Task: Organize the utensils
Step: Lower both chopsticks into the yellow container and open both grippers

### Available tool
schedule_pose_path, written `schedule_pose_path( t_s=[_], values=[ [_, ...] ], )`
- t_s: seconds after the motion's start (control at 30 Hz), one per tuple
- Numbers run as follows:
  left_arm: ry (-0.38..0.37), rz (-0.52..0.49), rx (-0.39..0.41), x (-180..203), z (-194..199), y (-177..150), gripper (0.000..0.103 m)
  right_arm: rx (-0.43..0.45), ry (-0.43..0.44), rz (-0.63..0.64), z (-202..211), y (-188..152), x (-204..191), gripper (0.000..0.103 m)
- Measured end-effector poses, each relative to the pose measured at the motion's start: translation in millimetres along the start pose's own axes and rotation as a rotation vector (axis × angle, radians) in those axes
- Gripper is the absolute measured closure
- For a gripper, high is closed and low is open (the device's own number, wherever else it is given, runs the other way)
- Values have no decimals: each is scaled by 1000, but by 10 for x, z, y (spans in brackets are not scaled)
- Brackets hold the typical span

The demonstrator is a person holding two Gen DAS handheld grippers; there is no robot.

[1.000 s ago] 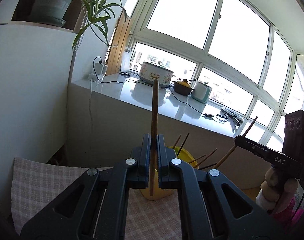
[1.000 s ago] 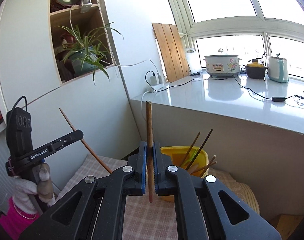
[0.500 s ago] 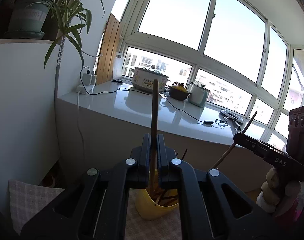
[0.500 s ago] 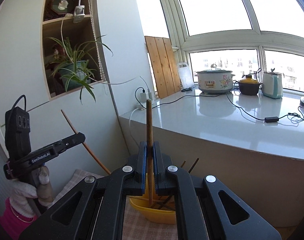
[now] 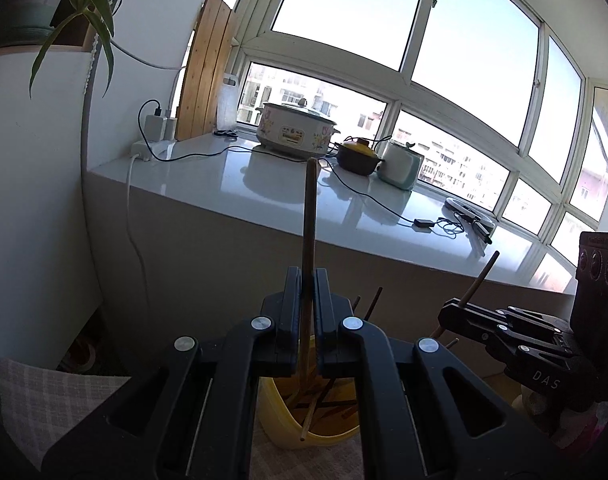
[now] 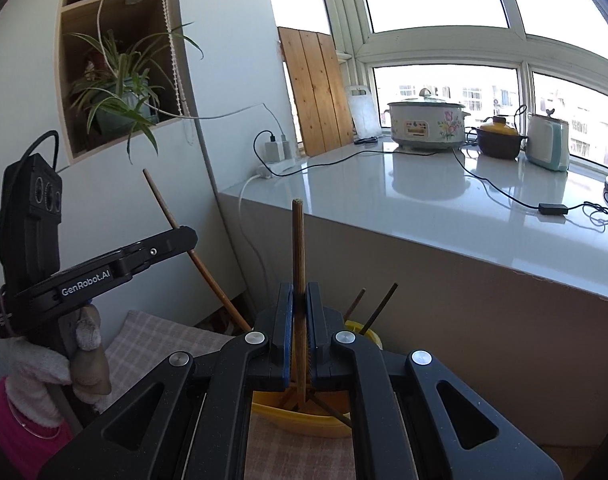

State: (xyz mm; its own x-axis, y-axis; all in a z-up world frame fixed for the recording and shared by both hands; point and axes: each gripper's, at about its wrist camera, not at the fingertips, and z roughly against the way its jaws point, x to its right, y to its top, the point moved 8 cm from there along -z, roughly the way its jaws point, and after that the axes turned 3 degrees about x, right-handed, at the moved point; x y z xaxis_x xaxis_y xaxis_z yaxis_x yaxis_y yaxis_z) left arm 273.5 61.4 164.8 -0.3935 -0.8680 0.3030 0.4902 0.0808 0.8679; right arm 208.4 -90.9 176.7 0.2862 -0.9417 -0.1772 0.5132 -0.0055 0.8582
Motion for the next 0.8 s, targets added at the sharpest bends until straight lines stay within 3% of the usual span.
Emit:
schedule_pose_path(
  t_s=[0.8],
  values=[
    [0,48,-113,-80,-267,-365,99,-117,-39,-11,-155,-444,71,99]
  ],
)
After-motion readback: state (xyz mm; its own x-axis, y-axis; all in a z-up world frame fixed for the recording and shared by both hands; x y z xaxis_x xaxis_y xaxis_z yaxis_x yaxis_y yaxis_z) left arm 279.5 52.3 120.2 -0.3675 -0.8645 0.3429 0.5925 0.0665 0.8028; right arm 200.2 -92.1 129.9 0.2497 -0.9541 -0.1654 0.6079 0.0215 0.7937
